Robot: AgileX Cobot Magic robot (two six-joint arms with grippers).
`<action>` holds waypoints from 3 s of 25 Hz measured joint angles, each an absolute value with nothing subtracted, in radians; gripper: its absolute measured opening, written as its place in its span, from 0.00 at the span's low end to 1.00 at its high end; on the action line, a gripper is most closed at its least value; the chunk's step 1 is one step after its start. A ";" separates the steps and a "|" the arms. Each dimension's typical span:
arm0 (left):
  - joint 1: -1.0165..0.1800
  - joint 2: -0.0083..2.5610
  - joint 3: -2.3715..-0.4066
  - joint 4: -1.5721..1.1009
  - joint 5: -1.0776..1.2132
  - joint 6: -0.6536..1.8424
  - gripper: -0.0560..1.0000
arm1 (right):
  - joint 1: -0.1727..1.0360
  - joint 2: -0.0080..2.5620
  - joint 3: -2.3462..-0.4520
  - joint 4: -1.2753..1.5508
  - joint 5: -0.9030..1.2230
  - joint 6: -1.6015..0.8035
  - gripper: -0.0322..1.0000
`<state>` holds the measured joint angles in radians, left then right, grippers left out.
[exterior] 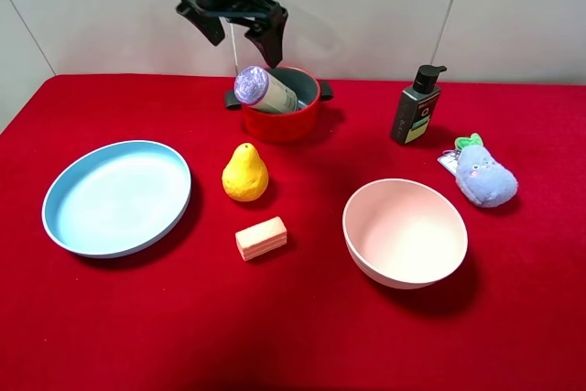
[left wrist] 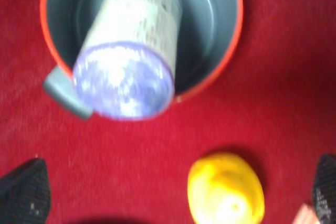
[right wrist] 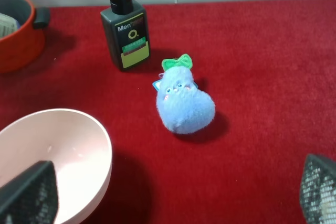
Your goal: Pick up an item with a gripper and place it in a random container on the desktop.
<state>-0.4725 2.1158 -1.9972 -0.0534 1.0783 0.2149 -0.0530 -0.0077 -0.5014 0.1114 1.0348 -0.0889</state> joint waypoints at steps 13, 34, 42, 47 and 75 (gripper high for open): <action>-0.473 1.962 -1.963 -0.023 1.171 0.189 1.00 | -0.053 -0.008 -0.501 0.111 1.035 -0.089 0.70; -0.473 1.354 -1.313 0.000 1.170 0.173 1.00 | -0.053 -0.008 -0.501 0.111 1.035 -0.089 0.70; -0.473 1.013 -1.135 0.000 1.173 0.173 1.00 | -0.053 -0.008 -0.501 0.111 1.035 -0.089 0.70; -0.473 0.795 -1.059 0.000 1.174 0.218 1.00 | -0.053 -0.008 -0.501 0.111 1.035 -0.089 0.70; -0.200 0.173 -0.614 -0.055 1.155 0.222 1.00 | -0.053 -0.008 -0.501 0.111 1.035 -0.089 0.70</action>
<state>-0.2004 0.1732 -0.6138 -0.0554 1.1551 0.2222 -0.0530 -0.0077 -0.5014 0.1114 1.0348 -0.0889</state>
